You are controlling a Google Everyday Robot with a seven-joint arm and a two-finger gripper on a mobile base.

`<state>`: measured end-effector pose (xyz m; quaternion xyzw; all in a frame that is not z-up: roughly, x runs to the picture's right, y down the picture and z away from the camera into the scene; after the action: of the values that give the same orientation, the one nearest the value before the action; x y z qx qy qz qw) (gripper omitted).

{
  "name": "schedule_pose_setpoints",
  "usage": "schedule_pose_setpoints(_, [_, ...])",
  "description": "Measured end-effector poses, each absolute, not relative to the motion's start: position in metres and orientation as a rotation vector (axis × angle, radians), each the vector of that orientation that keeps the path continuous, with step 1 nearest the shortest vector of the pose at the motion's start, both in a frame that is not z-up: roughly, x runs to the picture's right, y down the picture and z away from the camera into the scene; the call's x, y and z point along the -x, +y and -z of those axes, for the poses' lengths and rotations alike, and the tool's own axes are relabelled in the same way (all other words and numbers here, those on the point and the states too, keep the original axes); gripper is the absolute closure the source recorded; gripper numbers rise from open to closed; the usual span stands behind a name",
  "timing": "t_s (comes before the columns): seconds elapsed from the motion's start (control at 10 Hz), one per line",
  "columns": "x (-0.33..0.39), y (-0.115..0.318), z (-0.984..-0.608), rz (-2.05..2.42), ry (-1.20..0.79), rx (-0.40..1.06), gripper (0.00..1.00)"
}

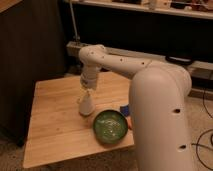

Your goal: Push the ceramic bowl across the table

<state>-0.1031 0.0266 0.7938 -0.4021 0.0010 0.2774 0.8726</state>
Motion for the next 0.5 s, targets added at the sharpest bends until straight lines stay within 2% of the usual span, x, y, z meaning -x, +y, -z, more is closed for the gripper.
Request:
schedule_pose_setpoints(0.2, [0.099,0.012,-0.77,-0.56,-0.042,0.777,0.2])
schedule_pose_setpoints(0.5, [0.082,-0.02,-0.702,-0.53,-0.077,0.686,0.21])
